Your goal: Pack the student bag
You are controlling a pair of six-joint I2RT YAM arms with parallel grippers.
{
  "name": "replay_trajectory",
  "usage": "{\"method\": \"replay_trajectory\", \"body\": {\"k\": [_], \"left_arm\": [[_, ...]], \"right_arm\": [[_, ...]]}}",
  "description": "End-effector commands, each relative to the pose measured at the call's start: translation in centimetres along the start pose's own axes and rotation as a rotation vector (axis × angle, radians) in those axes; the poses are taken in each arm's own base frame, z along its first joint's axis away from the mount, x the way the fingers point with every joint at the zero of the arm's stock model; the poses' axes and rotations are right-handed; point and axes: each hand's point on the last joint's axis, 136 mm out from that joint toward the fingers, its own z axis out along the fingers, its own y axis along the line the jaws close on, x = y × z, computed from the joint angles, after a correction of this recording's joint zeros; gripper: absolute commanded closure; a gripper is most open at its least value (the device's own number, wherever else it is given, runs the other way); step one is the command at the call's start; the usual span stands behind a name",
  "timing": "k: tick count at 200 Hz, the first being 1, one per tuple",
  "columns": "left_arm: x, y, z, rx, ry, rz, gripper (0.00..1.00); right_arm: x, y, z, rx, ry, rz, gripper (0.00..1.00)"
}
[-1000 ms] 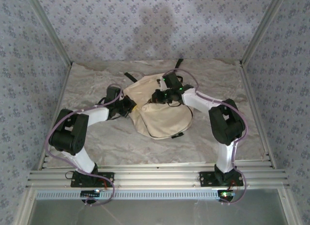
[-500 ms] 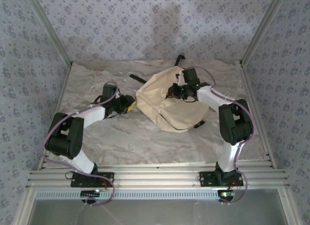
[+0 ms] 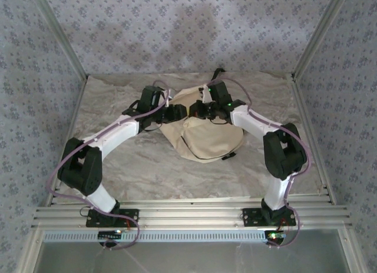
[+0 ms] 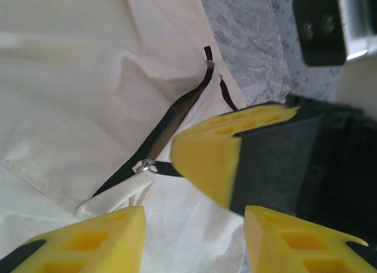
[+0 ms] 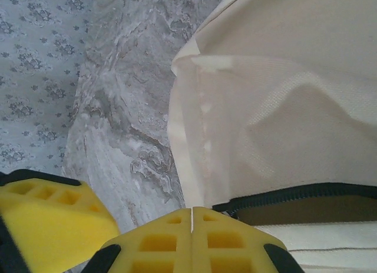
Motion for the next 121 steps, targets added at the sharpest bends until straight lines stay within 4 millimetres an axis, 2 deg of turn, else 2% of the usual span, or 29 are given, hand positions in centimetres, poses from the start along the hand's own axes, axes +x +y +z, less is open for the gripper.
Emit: {"method": "replay_trajectory", "body": {"k": [1, 30, 61, 89, 121], "left_arm": [[1.3, 1.0, 0.2, -0.006, 0.037, 0.123, 0.56], [2.0, 2.1, 0.4, -0.029, 0.043, 0.197, 0.61], [1.5, 3.1, 1.5, -0.078, 0.043, 0.268, 0.54], [0.7, 2.0, 3.3, -0.064, 0.045, 0.326, 0.48], [1.3, 1.5, 5.5, -0.089, 0.079, 0.382, 0.47]], "right_arm": [[-2.5, 2.8, -3.0, -0.067, -0.069, -0.019, 1.0], [-2.7, 2.2, -3.3, -0.067, -0.064, 0.004, 1.0], [-2.5, 3.0, -3.3, -0.106, -0.05, 0.002, 1.0], [-2.3, 3.3, -3.2, -0.118, -0.039, -0.001, 1.0], [-2.2, 3.2, -3.2, -0.116, -0.036, 0.002, 1.0]]}}
